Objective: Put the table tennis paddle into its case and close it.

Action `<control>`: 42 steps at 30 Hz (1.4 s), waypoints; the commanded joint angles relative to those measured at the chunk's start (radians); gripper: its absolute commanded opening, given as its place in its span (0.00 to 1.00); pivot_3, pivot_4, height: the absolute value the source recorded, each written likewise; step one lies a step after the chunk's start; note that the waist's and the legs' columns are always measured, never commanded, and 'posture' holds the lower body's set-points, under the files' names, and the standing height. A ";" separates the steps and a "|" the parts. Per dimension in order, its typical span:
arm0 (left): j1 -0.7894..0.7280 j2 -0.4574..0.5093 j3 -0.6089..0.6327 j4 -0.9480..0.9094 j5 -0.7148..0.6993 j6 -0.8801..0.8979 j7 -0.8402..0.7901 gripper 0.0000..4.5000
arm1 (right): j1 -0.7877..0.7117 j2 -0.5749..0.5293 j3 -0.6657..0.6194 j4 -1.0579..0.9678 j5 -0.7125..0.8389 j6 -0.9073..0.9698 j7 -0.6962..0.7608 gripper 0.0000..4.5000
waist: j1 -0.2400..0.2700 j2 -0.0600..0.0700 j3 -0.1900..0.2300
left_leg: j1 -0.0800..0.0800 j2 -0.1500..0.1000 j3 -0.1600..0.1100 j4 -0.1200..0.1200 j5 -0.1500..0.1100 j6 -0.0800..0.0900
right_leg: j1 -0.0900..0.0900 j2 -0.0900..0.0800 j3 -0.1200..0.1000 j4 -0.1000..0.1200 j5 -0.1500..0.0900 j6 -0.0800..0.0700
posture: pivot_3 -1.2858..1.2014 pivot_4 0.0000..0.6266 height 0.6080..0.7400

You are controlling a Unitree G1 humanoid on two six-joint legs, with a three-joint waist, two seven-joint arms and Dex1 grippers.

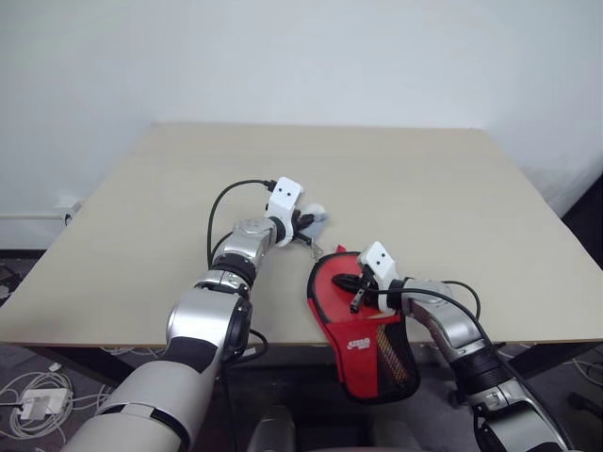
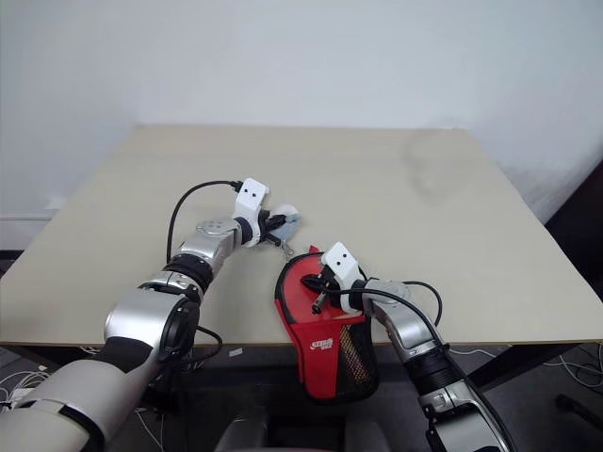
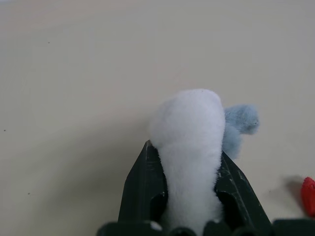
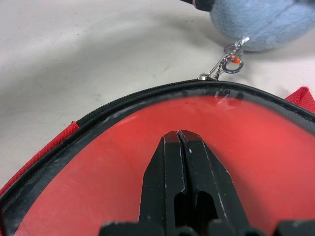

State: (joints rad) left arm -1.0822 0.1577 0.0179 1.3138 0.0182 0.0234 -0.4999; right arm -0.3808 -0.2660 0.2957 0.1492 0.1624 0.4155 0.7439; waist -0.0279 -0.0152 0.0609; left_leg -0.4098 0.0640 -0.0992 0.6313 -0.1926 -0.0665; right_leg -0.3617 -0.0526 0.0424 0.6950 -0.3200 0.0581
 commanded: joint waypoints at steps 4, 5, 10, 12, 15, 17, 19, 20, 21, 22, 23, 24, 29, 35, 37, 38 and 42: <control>-0.066 -0.045 -0.003 -0.009 0.034 -0.041 0.085 0.08 | 0.050 -0.003 0.027 0.035 -0.024 0.048 -0.006 0.00 | 0.001 -0.001 -0.001 | 0.000 0.000 0.000 0.000 0.000 0.000 | 0.000 0.000 0.000 0.000 0.000 0.000 | 0.52 0.00 0.57; -0.066 -0.053 -0.003 -0.007 0.037 -0.042 0.092 0.08 | 0.052 -0.002 0.027 0.032 -0.025 0.050 -0.006 0.00 | 0.001 -0.001 -0.001 | 0.000 0.000 0.000 0.000 0.000 0.000 | 0.000 0.000 0.000 0.000 0.000 0.000 | 0.52 0.00 0.57; -0.054 -0.078 -0.027 -0.011 0.074 -0.077 0.095 0.08 | 0.058 -0.002 0.028 0.023 -0.026 0.057 -0.006 0.00 | 0.001 -0.002 -0.002 | 0.000 0.000 0.000 0.000 0.000 0.000 | 0.000 0.000 0.000 0.000 0.000 0.000 | 0.52 0.00 0.57; -0.049 -0.079 -0.038 -0.015 0.086 -0.098 0.076 0.08 | 0.060 -0.002 0.028 0.021 -0.026 0.059 -0.007 0.00 | 0.001 -0.001 -0.002 | 0.000 0.000 0.000 0.000 0.000 0.000 | 0.000 0.000 0.000 0.000 0.000 0.000 | 0.52 0.00 0.57; -0.033 -0.076 -0.053 -0.030 0.084 -0.150 -0.069 0.08 | 0.062 -0.004 0.028 0.020 -0.027 0.061 -0.006 0.00 | 0.001 -0.001 -0.002 | 0.000 0.000 0.000 0.000 0.000 0.000 | 0.000 0.000 0.000 0.000 0.000 0.000 | 0.52 0.00 0.57; -0.015 -0.064 -0.081 -0.047 0.096 -0.213 -0.198 0.08 | 0.063 -0.005 0.028 0.019 -0.027 0.062 -0.004 0.00 | 0.001 -0.001 -0.002 | 0.000 0.000 0.000 -0.001 0.000 0.000 | 0.000 0.000 0.000 -0.001 0.000 0.000 | 0.52 0.00 0.57; 0.000 -0.050 -0.110 -0.060 0.112 -0.263 -0.278 0.08 | 0.063 -0.006 0.029 0.020 -0.028 0.062 -0.003 0.00 | 0.001 0.000 -0.003 | 0.000 0.000 0.000 -0.001 0.000 0.000 | 0.000 0.000 0.000 -0.001 0.000 0.000 | 0.52 0.00 0.57; 0.007 -0.043 -0.121 -0.066 0.116 -0.290 -0.315 0.08 | 0.063 -0.006 0.029 0.021 -0.028 0.062 -0.003 0.00 | 0.001 0.000 -0.003 | 0.000 0.000 0.000 -0.001 0.000 0.000 | 0.000 0.000 0.000 -0.001 0.000 0.000 | 0.52 0.00 0.57; 0.016 -0.037 -0.133 -0.074 0.121 -0.326 -0.352 0.08 | 0.063 -0.007 0.029 0.022 -0.029 0.061 -0.002 0.00 | 0.001 0.000 -0.003 | 0.000 0.000 0.000 -0.001 0.000 0.000 | 0.000 0.000 0.000 -0.001 0.000 0.000 | 0.52 0.00 0.57; 0.025 -0.030 -0.145 -0.080 0.127 -0.358 -0.388 0.08 | 0.063 -0.007 0.030 0.023 -0.029 0.061 -0.002 0.00 | 0.001 0.000 -0.004 | 0.000 0.000 0.000 -0.001 0.000 0.000 | 0.000 0.000 0.000 -0.001 0.000 0.000 | 0.52 0.00 0.57; 0.032 -0.024 -0.157 -0.084 0.134 -0.383 -0.411 0.08 | 0.063 -0.007 0.030 0.024 -0.029 0.061 -0.001 0.00 | 0.001 -0.001 -0.005 | 0.000 0.000 0.000 -0.001 0.000 0.000 | 0.000 0.000 0.000 -0.001 0.000 0.000 | 0.52 0.00 0.57; 0.042 -0.020 -0.163 -0.089 0.134 -0.409 -0.445 0.08 | 0.062 -0.007 0.030 0.025 -0.030 0.061 -0.001 0.00 | 0.001 0.000 -0.006 | 0.000 0.000 0.000 -0.001 0.000 0.000 | 0.000 0.000 0.000 -0.001 0.000 0.000 | 0.52 0.00 0.57; 0.086 -0.021 -0.168 -0.113 0.112 -0.517 -0.534 0.08 | 0.060 -0.006 0.031 0.029 -0.032 0.061 0.000 0.00 | 0.002 0.001 -0.007 | 0.000 0.000 0.000 -0.001 0.000 0.000 | 0.001 0.000 0.000 -0.001 0.000 0.000 | 0.52 0.00 0.57; 0.123 -0.039 -0.179 -0.122 0.115 -0.587 -0.587 0.08 | 0.061 -0.006 0.034 0.031 -0.034 0.061 0.000 0.00 | 0.002 0.001 -0.009 | 0.000 0.000 0.000 -0.001 0.000 0.000 | 0.001 0.000 0.000 -0.001 0.000 0.000 | 0.52 0.00 0.57; 0.126 -0.041 -0.183 -0.119 0.119 -0.591 -0.600 0.08 | 0.060 -0.005 0.034 0.031 -0.034 0.062 0.001 0.00 | 0.003 0.000 -0.009 | 0.000 0.000 0.000 -0.001 0.000 0.000 | 0.001 0.000 0.000 -0.001 0.000 0.000 | 0.52 0.00 0.57; 0.126 -0.041 -0.185 -0.117 0.121 -0.588 -0.606 0.15 | 0.060 -0.005 0.034 0.031 -0.034 0.063 0.001 0.00 | 0.004 0.000 -0.011 | 0.000 0.000 0.000 -0.001 0.000 0.000 | 0.001 0.000 0.000 -0.001 0.000 0.000 | 0.52 0.00 0.57; 0.124 -0.036 -0.189 -0.116 0.126 -0.593 -0.610 0.45 | 0.060 -0.004 0.033 0.032 -0.036 0.063 0.001 0.00 | 0.005 0.000 -0.012 | 0.000 0.000 0.000 -0.001 0.000 0.000 | 0.001 0.000 0.000 -0.001 0.000 0.000 | 0.52 0.00 0.57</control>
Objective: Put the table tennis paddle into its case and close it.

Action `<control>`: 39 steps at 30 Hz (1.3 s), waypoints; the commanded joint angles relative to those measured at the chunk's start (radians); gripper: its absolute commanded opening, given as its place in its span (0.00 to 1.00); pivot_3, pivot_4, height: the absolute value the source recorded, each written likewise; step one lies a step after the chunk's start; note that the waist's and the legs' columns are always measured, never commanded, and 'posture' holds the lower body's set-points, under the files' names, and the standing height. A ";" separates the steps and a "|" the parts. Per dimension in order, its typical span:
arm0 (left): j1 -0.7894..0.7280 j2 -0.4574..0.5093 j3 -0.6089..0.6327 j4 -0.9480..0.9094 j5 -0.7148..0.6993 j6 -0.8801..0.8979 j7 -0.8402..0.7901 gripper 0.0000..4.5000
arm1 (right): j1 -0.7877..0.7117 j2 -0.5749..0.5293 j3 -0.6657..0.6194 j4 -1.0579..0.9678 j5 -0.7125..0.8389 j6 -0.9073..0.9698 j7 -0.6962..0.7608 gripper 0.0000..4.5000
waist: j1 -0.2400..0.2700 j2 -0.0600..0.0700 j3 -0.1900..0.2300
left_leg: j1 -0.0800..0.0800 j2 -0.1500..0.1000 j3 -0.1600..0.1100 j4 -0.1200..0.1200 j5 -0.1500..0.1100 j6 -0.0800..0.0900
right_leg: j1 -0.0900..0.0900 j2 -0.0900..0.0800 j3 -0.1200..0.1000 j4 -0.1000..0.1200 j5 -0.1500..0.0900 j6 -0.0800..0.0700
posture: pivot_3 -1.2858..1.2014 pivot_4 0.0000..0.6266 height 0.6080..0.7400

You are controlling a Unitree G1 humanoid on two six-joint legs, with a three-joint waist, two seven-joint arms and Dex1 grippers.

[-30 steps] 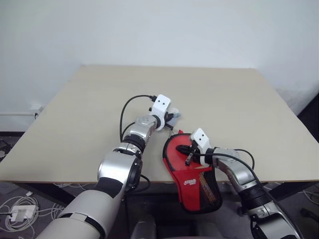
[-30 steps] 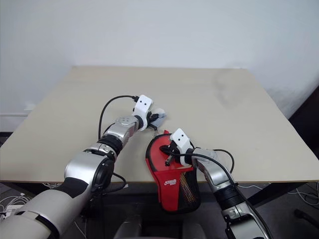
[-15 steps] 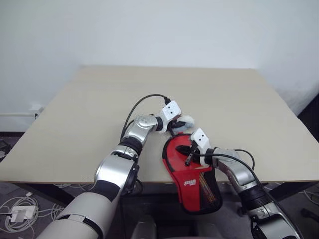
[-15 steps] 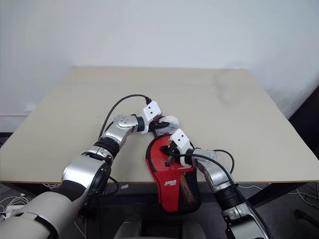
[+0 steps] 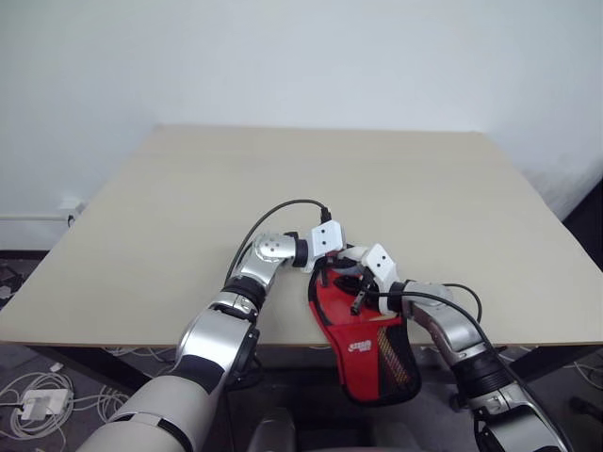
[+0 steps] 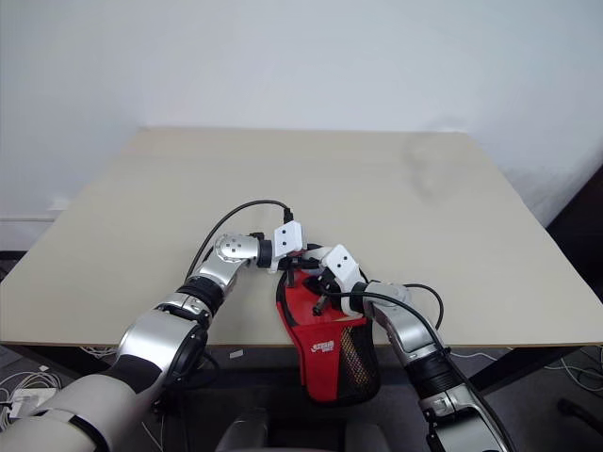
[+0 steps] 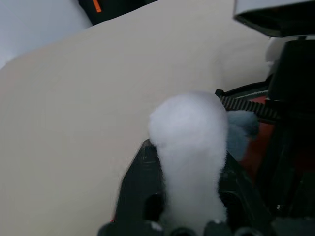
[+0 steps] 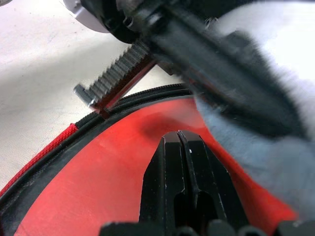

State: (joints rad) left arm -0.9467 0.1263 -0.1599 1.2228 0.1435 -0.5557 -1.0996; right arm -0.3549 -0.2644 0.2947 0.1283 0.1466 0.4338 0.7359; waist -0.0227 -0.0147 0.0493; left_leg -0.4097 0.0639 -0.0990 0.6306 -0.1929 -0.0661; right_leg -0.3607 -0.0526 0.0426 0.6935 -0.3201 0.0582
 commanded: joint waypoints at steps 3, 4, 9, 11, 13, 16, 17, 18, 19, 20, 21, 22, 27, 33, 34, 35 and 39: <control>-0.016 0.009 -0.014 -0.028 0.006 -0.028 0.000 0.67 | 0.034 -0.003 0.036 0.054 -0.022 0.044 0.010 0.00 | 0.000 0.000 -0.003 | 0.000 0.000 0.000 0.000 0.000 0.000 | 0.000 0.000 0.000 0.000 0.000 0.000 | 0.52 0.00 0.57; -0.017 0.016 -0.016 -0.030 0.010 -0.035 0.006 0.75 | 0.033 -0.003 0.036 0.055 -0.022 0.044 0.010 0.00 | 0.000 0.001 -0.003 | 0.000 0.000 0.000 0.000 0.000 0.000 | 0.000 0.000 0.000 0.000 0.000 0.000 | 0.52 0.00 0.57; -0.024 0.041 -0.019 -0.043 0.007 -0.053 0.004 0.99 | 0.027 0.000 0.038 0.066 -0.024 0.040 0.014 0.00 | 0.000 0.000 -0.005 | 0.001 0.000 0.000 0.000 0.000 0.000 | 0.001 0.000 0.000 0.000 0.000 0.000 | 0.52 0.00 0.57; -0.030 0.052 -0.013 -0.055 -0.007 -0.052 -0.021 0.99 | 0.024 0.002 0.039 0.071 -0.025 0.039 0.016 0.00 | 0.000 0.001 -0.006 | 0.001 0.000 0.000 0.000 0.000 0.000 | 0.001 0.000 0.000 0.000 0.000 0.000 | 0.52 0.00 0.57; -0.035 0.065 -0.007 -0.072 -0.026 -0.039 -0.063 0.99 | 0.022 0.003 0.040 0.074 -0.026 0.038 0.018 0.00 | -0.002 0.001 -0.006 | 0.001 0.000 0.000 0.000 0.000 0.000 | 0.000 0.000 0.000 0.000 0.000 0.000 | 0.52 0.00 0.57; -0.038 0.097 0.002 -0.114 -0.053 -0.020 -0.135 0.99 | 0.019 0.006 0.042 0.080 -0.027 0.036 0.020 0.00 | -0.004 0.001 -0.006 | 0.001 0.000 0.000 0.000 0.000 0.000 | 0.000 0.000 0.000 0.000 0.000 0.000 | 0.52 0.00 0.57; -0.038 0.108 0.006 -0.130 -0.063 -0.010 -0.159 0.99 | 0.019 0.007 0.043 0.082 -0.028 0.036 0.021 0.00 | -0.005 0.001 -0.006 | 0.001 0.000 0.000 0.000 0.000 0.000 | 0.000 0.000 0.000 0.000 0.000 0.000 | 0.52 0.00 0.57; -0.039 0.119 0.010 -0.150 -0.076 0.004 -0.182 0.99 | 0.018 0.007 0.043 0.082 -0.028 0.035 0.022 0.00 | -0.005 0.001 -0.006 | 0.001 0.000 0.000 0.000 0.000 0.000 | 0.000 0.000 0.000 0.000 0.000 0.000 | 0.52 0.00 0.57; -0.038 0.127 0.012 -0.165 -0.086 0.016 -0.196 0.99 | 0.017 0.006 0.044 0.083 -0.028 0.035 0.022 0.00 | -0.006 0.001 -0.006 | 0.001 0.000 0.000 0.000 0.000 0.000 | 0.000 0.000 0.000 0.000 0.000 0.000 | 0.52 0.00 0.57; -0.035 0.142 0.016 -0.195 -0.104 0.034 -0.222 0.99 | 0.016 0.006 0.044 0.084 -0.028 0.035 0.023 0.00 | -0.006 0.001 -0.006 | 0.001 0.000 0.000 0.000 0.000 0.000 | 0.000 0.000 0.000 0.000 0.000 0.000 | 0.52 0.00 0.57; -0.028 0.162 0.028 -0.245 -0.139 0.081 -0.263 0.99 | 0.016 0.004 0.043 0.083 -0.027 0.036 0.026 0.00 | -0.006 0.001 -0.006 | 0.001 0.000 0.000 0.000 0.000 0.000 | 0.001 0.000 0.000 0.000 0.000 0.000 | 0.52 0.00 0.57; -0.018 0.185 0.037 -0.300 -0.170 0.134 -0.295 0.99 | 0.015 0.001 0.042 0.080 -0.025 0.038 0.028 0.00 | -0.007 0.001 -0.006 | 0.001 0.000 0.000 0.000 0.000 0.000 | 0.000 0.000 0.000 0.000 0.000 0.000 | 0.52 0.00 0.57; 0.141 0.268 0.052 -0.609 -0.269 0.306 -0.331 0.99 | 0.022 -0.023 0.030 0.047 -0.014 0.061 0.045 0.00 | -0.018 0.006 -0.009 | 0.001 0.000 0.000 -0.001 -0.001 0.001 | 0.001 0.000 0.000 0.000 0.000 0.000 | 0.52 0.00 0.57; 0.406 0.305 0.037 -0.948 -0.339 0.496 -0.272 0.87 | 0.047 -0.096 0.035 -0.045 -0.009 0.100 0.094 0.00 | -0.019 0.007 -0.009 | 0.003 0.000 0.000 0.000 -0.001 0.002 | 0.003 0.000 0.000 -0.001 0.000 0.000 | 0.52 0.00 0.57; 0.439 0.304 0.034 -0.983 -0.345 0.521 -0.257 0.80 | 0.052 -0.117 0.034 -0.065 -0.008 0.106 0.107 0.00 | -0.017 0.007 -0.009 | 0.003 0.000 0.000 0.000 -0.001 0.002 | 0.003 0.000 0.000 -0.001 0.000 0.000 | 0.52 0.00 0.57; 0.466 0.303 0.032 -1.011 -0.351 0.545 -0.242 0.72 | 0.058 -0.138 0.032 -0.086 -0.005 0.114 0.121 0.00 | -0.015 0.007 -0.009 | 0.003 0.000 0.000 0.000 -0.001 0.002 | 0.003 0.000 0.000 -0.001 0.000 0.000 | 0.52 0.00 0.57; 0.532 0.296 0.018 -1.075 -0.372 0.617 -0.205 0.41 | 0.074 -0.226 0.009 -0.180 0.024 0.155 0.173 0.00 | -0.009 0.007 -0.009 | 0.003 0.000 0.001 0.001 -0.002 0.002 | 0.003 0.000 0.001 -0.001 -0.001 0.000 | 0.52 0.00 0.57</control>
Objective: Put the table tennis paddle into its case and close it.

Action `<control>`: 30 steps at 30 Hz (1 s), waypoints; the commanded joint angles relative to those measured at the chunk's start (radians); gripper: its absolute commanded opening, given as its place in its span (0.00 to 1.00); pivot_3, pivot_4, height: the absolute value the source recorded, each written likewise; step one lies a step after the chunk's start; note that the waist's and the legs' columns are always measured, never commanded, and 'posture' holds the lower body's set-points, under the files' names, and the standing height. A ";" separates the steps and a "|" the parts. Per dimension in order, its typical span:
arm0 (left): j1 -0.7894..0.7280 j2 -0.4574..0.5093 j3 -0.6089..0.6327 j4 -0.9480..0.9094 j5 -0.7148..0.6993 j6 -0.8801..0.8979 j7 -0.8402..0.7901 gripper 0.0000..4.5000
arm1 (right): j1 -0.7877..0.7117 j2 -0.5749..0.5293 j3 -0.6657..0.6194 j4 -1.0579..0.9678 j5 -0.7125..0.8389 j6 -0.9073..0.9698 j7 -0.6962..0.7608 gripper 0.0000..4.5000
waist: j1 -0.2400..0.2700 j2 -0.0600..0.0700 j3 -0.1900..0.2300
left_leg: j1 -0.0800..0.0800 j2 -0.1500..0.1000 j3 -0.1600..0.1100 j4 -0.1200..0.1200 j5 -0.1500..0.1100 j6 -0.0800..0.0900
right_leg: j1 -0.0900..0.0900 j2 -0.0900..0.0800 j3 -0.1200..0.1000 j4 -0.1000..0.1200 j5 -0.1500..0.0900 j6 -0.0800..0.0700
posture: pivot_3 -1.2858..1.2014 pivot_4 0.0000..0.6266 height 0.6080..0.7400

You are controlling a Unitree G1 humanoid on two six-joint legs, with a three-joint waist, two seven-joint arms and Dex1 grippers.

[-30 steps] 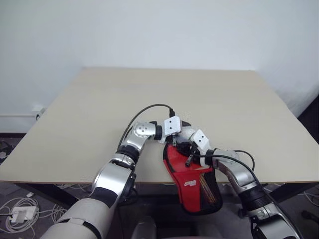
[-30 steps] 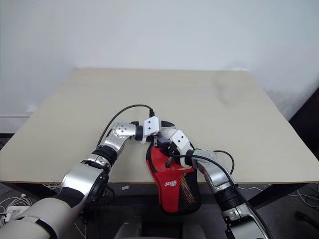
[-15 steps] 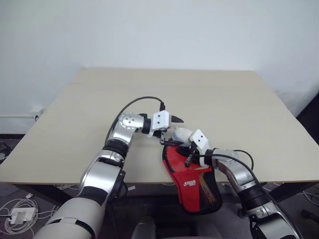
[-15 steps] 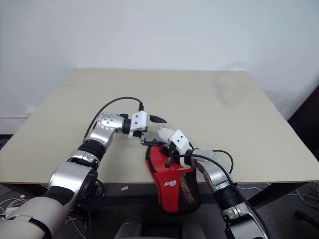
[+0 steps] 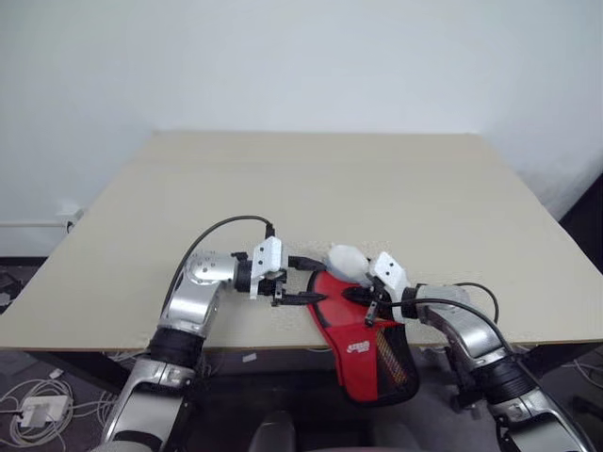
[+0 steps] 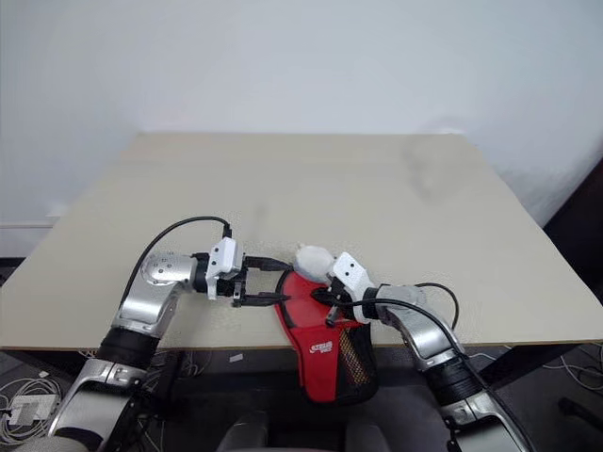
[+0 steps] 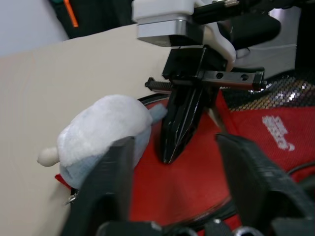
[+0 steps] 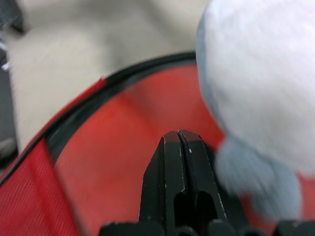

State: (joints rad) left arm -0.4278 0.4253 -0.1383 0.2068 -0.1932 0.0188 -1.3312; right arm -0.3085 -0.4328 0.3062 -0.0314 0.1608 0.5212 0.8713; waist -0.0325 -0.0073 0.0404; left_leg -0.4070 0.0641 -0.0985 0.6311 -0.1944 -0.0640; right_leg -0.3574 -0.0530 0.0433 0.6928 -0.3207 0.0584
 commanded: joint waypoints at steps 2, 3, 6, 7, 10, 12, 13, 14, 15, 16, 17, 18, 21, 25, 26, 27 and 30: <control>0.032 -0.007 -0.016 -0.069 -0.036 0.049 0.037 0.25 | 0.025 -0.096 -0.019 -0.057 0.025 0.086 0.058 0.04 | 0.001 0.000 0.000 | 0.000 0.000 0.000 0.000 0.000 0.000 | 0.000 0.000 0.000 0.000 0.000 0.000 | 0.52 0.00 0.57; 0.038 -0.009 -0.023 -0.068 -0.034 0.051 0.041 0.17 | 0.021 -0.116 -0.030 -0.074 0.037 0.100 0.070 0.09 | 0.002 0.000 0.000 | 0.000 0.000 0.000 0.000 0.000 0.000 | 0.000 0.000 0.000 0.000 0.000 0.000 | 0.52 0.00 0.57; 0.041 -0.021 -0.041 -0.037 -0.022 0.038 0.057 0.00 | 0.004 -0.167 -0.054 -0.105 0.068 0.130 0.104 0.27 | 0.004 0.000 0.000 | 0.000 0.000 0.001 0.001 0.000 0.000 | 0.000 0.000 0.000 0.000 0.000 0.000 | 0.52 0.00 0.57; 0.037 -0.028 -0.048 -0.018 -0.016 0.031 0.067 0.00 | -0.004 -0.186 -0.060 -0.108 0.070 0.133 0.115 0.36 | 0.005 0.000 0.000 | 0.000 0.000 0.001 0.001 0.000 0.000 | -0.001 0.000 0.000 0.000 0.000 0.000 | 0.52 0.00 0.57; 0.023 -0.049 -0.061 0.036 0.002 0.008 0.092 0.00 | -0.027 -0.219 -0.077 -0.108 0.083 0.142 0.136 0.60 | 0.005 0.001 0.001 | 0.000 0.000 0.001 0.001 0.000 0.000 | -0.001 0.000 0.001 0.000 0.000 0.000 | 0.52 0.00 0.57; 0.011 -0.072 -0.071 0.078 0.013 -0.006 0.111 0.00 | -0.050 -0.235 -0.088 -0.106 0.087 0.141 0.144 0.74 | 0.005 0.001 0.001 | -0.001 0.000 0.002 0.001 0.000 0.000 | -0.002 0.000 0.001 0.000 0.000 0.000 | 0.52 0.00 0.57; 0.005 -0.086 -0.077 0.098 0.018 -0.010 0.120 0.00 | -0.064 -0.242 -0.092 -0.107 0.089 0.141 0.149 0.82 | 0.005 0.001 0.001 | -0.001 0.000 0.002 0.001 0.000 0.000 | -0.002 0.000 0.001 0.000 0.000 0.000 | 0.52 0.00 0.57; 0.001 -0.098 -0.083 0.114 0.023 -0.014 0.127 0.00 | -0.076 -0.246 -0.095 -0.108 0.091 0.141 0.151 0.89 | 0.005 0.002 0.002 | -0.001 0.000 0.002 0.001 0.000 0.000 | -0.002 0.000 0.001 0.000 0.000 0.000 | 0.52 0.00 0.57; -0.002 -0.106 -0.088 0.125 0.027 -0.019 0.130 0.00 | -0.087 -0.247 -0.097 -0.110 0.093 0.142 0.151 0.96 | 0.006 0.002 0.002 | -0.001 0.000 0.002 0.001 0.000 0.000 | -0.002 0.000 0.001 0.000 0.000 0.000 | 0.52 0.00 0.57; -0.007 -0.115 -0.095 0.137 0.032 -0.023 0.133 0.00 | -0.102 -0.243 -0.100 -0.109 0.095 0.144 0.148 0.99 | 0.005 0.002 0.002 | -0.001 0.000 0.002 0.001 0.000 0.000 | -0.002 0.000 0.001 0.000 0.000 0.000 | 0.52 0.00 0.57; -0.011 -0.122 -0.101 0.149 0.037 -0.029 0.136 0.00 | -0.115 -0.238 -0.102 -0.108 0.097 0.146 0.145 0.99 | 0.005 0.002 0.002 | -0.001 0.000 0.002 0.001 0.000 0.000 | -0.002 0.000 0.002 0.000 0.000 0.000 | 0.52 0.00 0.57; -0.017 -0.130 -0.107 0.163 0.042 -0.032 0.138 0.00 | -0.131 -0.230 -0.102 -0.108 0.094 0.143 0.137 0.99 | 0.005 0.002 0.002 | -0.001 0.000 0.002 0.000 0.000 0.000 | -0.003 0.000 0.002 0.000 0.000 0.000 | 0.52 0.00 0.57; -0.037 -0.149 -0.122 0.203 0.053 -0.045 0.143 0.00 | -0.172 -0.201 -0.098 -0.108 0.102 0.162 0.121 0.99 | 0.005 0.002 0.002 | -0.001 0.000 0.002 0.000 0.000 0.000 | -0.003 0.000 0.002 0.000 0.000 0.000 | 0.52 0.00 0.57; -0.058 -0.166 -0.137 0.248 0.068 -0.065 0.140 0.00 | -0.210 -0.152 -0.081 -0.102 0.095 0.171 0.091 0.99 | 0.005 0.003 0.002 | -0.002 0.000 0.002 0.000 0.000 0.000 | -0.003 0.000 0.002 0.000 0.000 0.000 | 0.52 0.00 0.57; -0.061 -0.169 -0.140 0.255 0.071 -0.069 0.139 0.00 | -0.217 -0.140 -0.078 -0.098 0.091 0.172 0.082 0.99 | 0.005 0.003 0.002 | -0.002 0.000 0.002 0.000 0.000 0.000 | -0.004 0.000 0.002 0.000 0.000 0.000 | 0.52 0.00 0.57; -0.063 -0.170 -0.143 0.260 0.073 -0.073 0.137 0.00 | -0.225 -0.126 -0.078 -0.091 0.091 0.178 0.071 0.99 | 0.006 0.003 0.002 | -0.002 0.000 0.002 0.000 0.000 0.000 | -0.004 0.000 0.002 0.000 0.000 0.000 | 0.52 0.00 0.57; -0.062 -0.172 -0.148 0.263 0.073 -0.077 0.132 0.00 | -0.242 -0.091 -0.067 -0.074 0.090 0.190 0.050 0.99 | 0.010 0.003 0.002 | -0.002 0.000 0.002 0.000 0.000 0.000 | -0.004 0.000 0.002 0.000 0.000 0.000 | 0.52 0.00 0.57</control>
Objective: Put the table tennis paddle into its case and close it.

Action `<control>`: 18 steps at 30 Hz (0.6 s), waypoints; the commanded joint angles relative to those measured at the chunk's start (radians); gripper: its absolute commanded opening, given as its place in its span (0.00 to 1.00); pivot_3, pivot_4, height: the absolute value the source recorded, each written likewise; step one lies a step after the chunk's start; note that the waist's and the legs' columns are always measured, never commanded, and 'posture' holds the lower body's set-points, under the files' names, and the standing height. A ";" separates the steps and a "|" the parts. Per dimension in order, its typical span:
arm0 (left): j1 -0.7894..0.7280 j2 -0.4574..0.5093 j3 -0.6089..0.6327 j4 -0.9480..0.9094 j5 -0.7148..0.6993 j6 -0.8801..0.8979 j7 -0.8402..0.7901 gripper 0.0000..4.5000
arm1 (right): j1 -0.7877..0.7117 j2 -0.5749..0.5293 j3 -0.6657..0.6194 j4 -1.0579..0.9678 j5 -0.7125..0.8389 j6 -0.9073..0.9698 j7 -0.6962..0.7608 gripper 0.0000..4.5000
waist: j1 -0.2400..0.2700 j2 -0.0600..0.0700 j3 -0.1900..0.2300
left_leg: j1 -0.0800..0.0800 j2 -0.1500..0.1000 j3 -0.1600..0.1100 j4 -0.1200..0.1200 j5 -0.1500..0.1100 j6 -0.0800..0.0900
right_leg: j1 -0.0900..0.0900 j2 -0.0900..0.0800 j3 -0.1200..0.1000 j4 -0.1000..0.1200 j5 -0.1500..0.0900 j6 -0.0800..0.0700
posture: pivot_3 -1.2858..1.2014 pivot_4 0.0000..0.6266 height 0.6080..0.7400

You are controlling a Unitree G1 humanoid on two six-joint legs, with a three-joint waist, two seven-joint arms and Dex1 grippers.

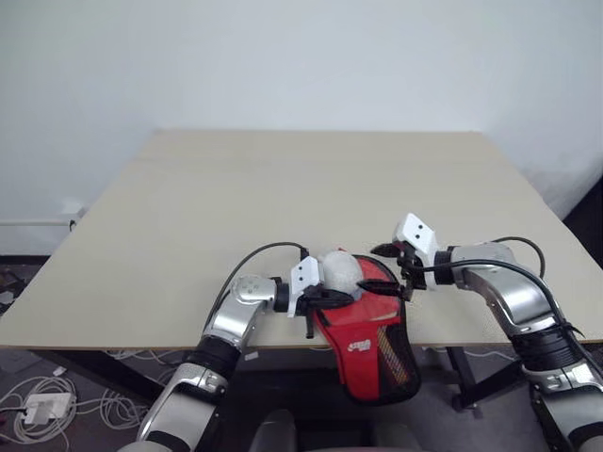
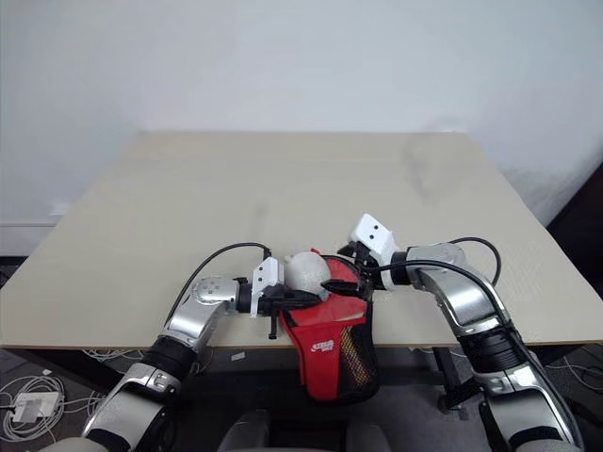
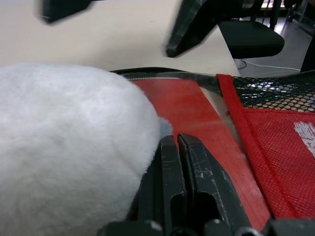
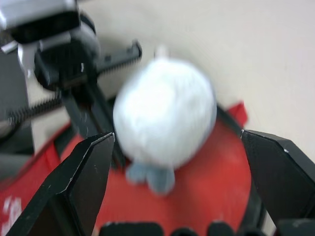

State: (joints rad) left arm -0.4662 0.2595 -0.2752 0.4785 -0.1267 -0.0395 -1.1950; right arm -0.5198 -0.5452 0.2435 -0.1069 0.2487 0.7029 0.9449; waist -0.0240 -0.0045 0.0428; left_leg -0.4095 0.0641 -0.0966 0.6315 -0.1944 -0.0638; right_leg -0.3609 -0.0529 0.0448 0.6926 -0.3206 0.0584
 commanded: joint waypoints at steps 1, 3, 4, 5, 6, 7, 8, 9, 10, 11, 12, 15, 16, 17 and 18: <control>-0.022 -0.006 -0.012 -0.009 0.007 -0.018 -0.005 0.00 | -0.035 0.033 0.003 0.009 0.000 0.009 -0.030 0.99 | 0.001 0.000 0.000 | 0.000 0.000 0.000 0.000 0.000 0.000 | 0.000 0.000 0.000 0.000 0.000 0.000 | 0.52 0.00 0.57; -0.020 -0.005 -0.013 -0.012 0.007 -0.019 -0.006 0.00 | -0.040 0.053 0.015 0.023 -0.004 0.009 -0.039 0.99 | 0.001 0.000 0.000 | 0.000 0.000 0.000 0.000 0.000 0.000 | 0.000 0.000 0.000 0.000 0.000 0.000 | 0.52 0.00 0.57; -0.019 -0.005 -0.014 -0.013 0.007 -0.019 -0.006 0.00 | -0.041 0.061 0.023 0.030 -0.009 0.006 -0.043 0.99 | 0.002 0.000 0.000 | 0.000 0.000 0.000 0.000 0.000 0.000 | 0.000 0.000 0.000 0.000 0.000 0.000 | 0.52 0.00 0.57; -0.018 -0.005 -0.014 -0.013 0.008 -0.019 -0.005 0.00 | -0.041 0.070 0.031 0.040 -0.013 0.002 -0.045 0.99 | 0.002 0.000 0.000 | 0.000 0.000 0.000 0.000 0.000 0.000 | 0.000 0.000 0.000 0.000 0.000 0.000 | 0.52 0.00 0.57; -0.017 -0.005 -0.014 -0.013 0.008 -0.020 -0.004 0.00 | -0.042 0.078 0.040 0.051 -0.017 -0.002 -0.047 0.99 | 0.002 0.000 0.000 | 0.000 0.000 0.000 0.000 0.000 0.000 | 0.000 0.000 0.000 0.000 0.000 0.000 | 0.52 0.00 0.57; -0.017 -0.004 -0.014 -0.014 0.009 -0.020 -0.003 0.00 | -0.043 0.085 0.048 0.061 -0.022 -0.006 -0.048 0.99 | 0.002 0.000 0.000 | 0.000 0.000 0.000 0.000 0.000 0.000 | 0.000 0.000 0.000 0.000 0.000 0.000 | 0.52 0.00 0.57; -0.016 -0.004 -0.014 -0.014 0.009 -0.020 -0.002 0.00 | -0.043 0.091 0.056 0.072 -0.027 -0.010 -0.048 0.99 | 0.001 0.000 0.000 | 0.000 0.000 0.000 0.000 0.000 0.000 | 0.000 0.000 0.000 0.000 0.000 0.000 | 0.52 0.00 0.57; -0.015 -0.003 -0.013 -0.017 0.008 -0.018 -0.002 0.00 | -0.043 0.097 0.063 0.083 -0.031 -0.014 -0.048 0.99 | 0.002 0.000 0.000 | 0.000 0.000 0.000 0.000 0.000 0.000 | 0.000 0.000 0.000 0.000 0.000 0.000 | 0.52 0.00 0.57; -0.014 -0.004 -0.013 -0.018 0.009 -0.018 -0.001 0.00 | -0.042 0.101 0.069 0.093 -0.036 -0.021 -0.049 0.99 | 0.002 0.000 0.000 | 0.000 0.000 0.000 0.000 0.000 0.000 | 0.000 0.000 0.000 0.000 0.000 0.000 | 0.52 0.00 0.57; -0.013 -0.004 -0.014 -0.020 0.009 -0.018 0.000 0.00 | -0.041 0.104 0.073 0.100 -0.039 -0.026 -0.050 0.99 | 0.002 0.000 0.000 | 0.000 0.000 0.000 0.000 0.000 0.000 | 0.000 0.000 0.000 0.000 0.000 0.000 | 0.52 0.00 0.57; -0.012 -0.004 -0.014 -0.021 0.010 -0.018 0.000 0.00 | -0.041 0.108 0.079 0.109 -0.044 -0.032 -0.052 0.99 | 0.002 0.000 0.000 | 0.000 0.000 0.000 0.000 0.000 0.000 | 0.000 0.000 0.000 0.000 0.000 0.000 | 0.52 0.00 0.57; -0.009 -0.002 -0.015 -0.026 0.009 -0.017 0.002 0.00 | -0.043 0.118 0.087 0.132 -0.055 -0.044 -0.058 0.99 | 0.001 0.000 0.000 | 0.000 0.000 0.000 0.000 0.000 0.000 | -0.001 0.000 0.000 0.000 0.000 0.000 | 0.52 0.00 0.57; -0.008 -0.002 -0.016 -0.028 0.009 -0.017 0.002 0.00 | -0.046 0.123 0.089 0.142 -0.060 -0.050 -0.060 0.99 | 0.001 0.000 0.000 | 0.000 0.000 0.000 0.000 0.000 0.000 | -0.001 0.000 0.000 0.000 0.000 0.000 | 0.52 0.00 0.57; -0.008 -0.001 -0.017 -0.029 0.010 -0.017 0.002 0.00 | -0.048 0.129 0.089 0.151 -0.066 -0.054 -0.065 0.99 | 0.001 0.000 0.000 | 0.000 0.000 0.000 0.000 0.000 0.000 | -0.001 0.000 0.000 0.000 0.000 0.000 | 0.52 0.00 0.57; -0.007 0.000 -0.018 -0.029 0.010 -0.018 0.002 0.00 | -0.052 0.136 0.088 0.161 -0.070 -0.055 -0.071 0.95 | 0.001 0.000 0.000 | 0.000 0.000 0.000 0.000 0.000 0.000 | -0.001 0.000 0.000 0.000 0.000 0.000 | 0.52 0.00 0.57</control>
State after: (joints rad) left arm -0.4674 0.2665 -0.2889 0.4808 -0.1147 -0.0500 -1.1939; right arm -0.5433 -0.4171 0.3312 0.0455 0.1882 0.6633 0.8825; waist -0.0229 -0.0041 0.0428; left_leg -0.4097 0.0641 -0.0966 0.6312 -0.1944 -0.0638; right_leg -0.3616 -0.0529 0.0448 0.6928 -0.3206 0.0583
